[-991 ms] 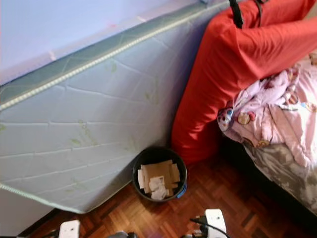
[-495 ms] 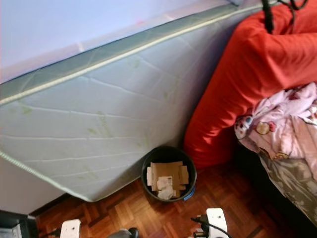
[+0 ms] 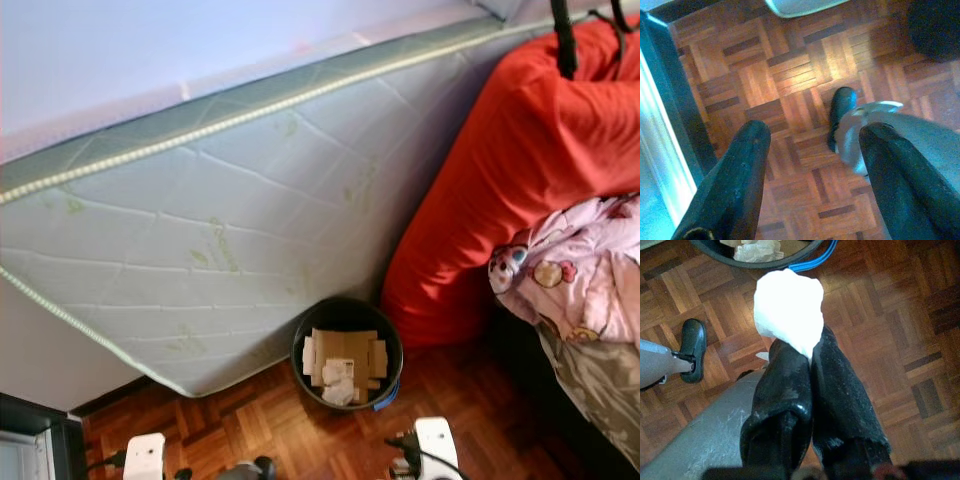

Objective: Clean up the room

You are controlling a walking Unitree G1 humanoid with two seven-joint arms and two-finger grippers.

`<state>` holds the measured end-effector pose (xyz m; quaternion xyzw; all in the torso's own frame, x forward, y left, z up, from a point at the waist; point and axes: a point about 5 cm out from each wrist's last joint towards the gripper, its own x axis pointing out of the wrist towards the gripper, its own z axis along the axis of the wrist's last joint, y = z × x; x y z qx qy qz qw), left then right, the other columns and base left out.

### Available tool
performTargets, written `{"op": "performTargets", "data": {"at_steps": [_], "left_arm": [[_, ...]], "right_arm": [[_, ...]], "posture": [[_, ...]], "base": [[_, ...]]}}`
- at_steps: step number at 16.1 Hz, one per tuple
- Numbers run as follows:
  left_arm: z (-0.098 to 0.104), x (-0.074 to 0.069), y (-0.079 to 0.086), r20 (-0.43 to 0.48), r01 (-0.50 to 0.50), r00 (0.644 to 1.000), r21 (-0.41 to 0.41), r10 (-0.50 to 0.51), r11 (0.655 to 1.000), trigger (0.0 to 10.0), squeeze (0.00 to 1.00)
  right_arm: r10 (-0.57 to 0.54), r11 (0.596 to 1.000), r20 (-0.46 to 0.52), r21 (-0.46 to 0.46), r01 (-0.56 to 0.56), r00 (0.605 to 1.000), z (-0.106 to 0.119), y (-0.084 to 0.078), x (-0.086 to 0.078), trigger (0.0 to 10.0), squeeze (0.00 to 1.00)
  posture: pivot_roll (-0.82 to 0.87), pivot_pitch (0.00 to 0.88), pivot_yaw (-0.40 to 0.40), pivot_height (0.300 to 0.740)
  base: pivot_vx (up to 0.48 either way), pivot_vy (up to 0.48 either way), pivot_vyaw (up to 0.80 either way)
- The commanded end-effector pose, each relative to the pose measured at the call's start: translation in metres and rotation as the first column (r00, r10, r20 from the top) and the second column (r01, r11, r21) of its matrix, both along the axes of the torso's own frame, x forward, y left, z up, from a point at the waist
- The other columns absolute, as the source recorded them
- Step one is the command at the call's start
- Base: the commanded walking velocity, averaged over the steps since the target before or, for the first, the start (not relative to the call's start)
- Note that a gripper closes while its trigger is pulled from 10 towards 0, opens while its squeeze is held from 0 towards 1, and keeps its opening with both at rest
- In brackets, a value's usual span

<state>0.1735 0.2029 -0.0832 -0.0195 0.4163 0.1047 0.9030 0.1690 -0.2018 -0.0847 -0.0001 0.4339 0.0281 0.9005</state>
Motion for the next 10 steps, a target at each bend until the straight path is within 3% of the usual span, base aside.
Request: {"op": "performTargets", "data": {"at_steps": [1, 4, 7, 10], "left_arm": [[-0.004, -0.0086, 0.0004, -0.028, -0.013, 1.0, -0.003, 0.013, 1.0, 10.0, 0.0], [-0.0042, -0.0083, -0.0014, -0.027, -0.015, 1.0, -0.005, 0.015, 1.0, 10.0, 0.0], [-0.0049, -0.0092, -0.0033, -0.03, -0.021, 0.999, -0.01, 0.021, 1.0, 10.0, 0.0], [-0.0053, -0.01, -0.0032, -0.034, -0.023, 0.999, -0.01, 0.022, 1.0, 10.0, 0.0]], "right_arm": [[-0.012, 1.0, -0.043, 0.003, 0.012, 0.999, -0.0056, -0.0013, -0.0129, 10.0, 0.0], [-0.002, 1.0, -0.045, -0.001, 0.002, 0.999, -0.0054, -0.0019, -0.0125, 10.0, 0.0], [0.012, 1.0, -0.04, -0.012, -0.012, 0.999, -0.0047, -0.0028, -0.0113, 10.0, 0.0], [0.001, 1.0, -0.04, -0.005, -0.001, 0.999, -0.0047, -0.003, -0.0115, 10.0, 0.0]], "posture": [[-0.04, 0.187, -0.012, 0.731], [-0.04, 0.191, -0.017, 0.731], [-0.04, 0.196, -0.02, 0.731], [-0.04, 0.198, -0.022, 0.731]], "base": [[0.0, 0.0, 0.0], [0.0, 0.0, 0.0], [0.0, 0.0, 0.8], [0.0, 0.0, 0.0]]}}
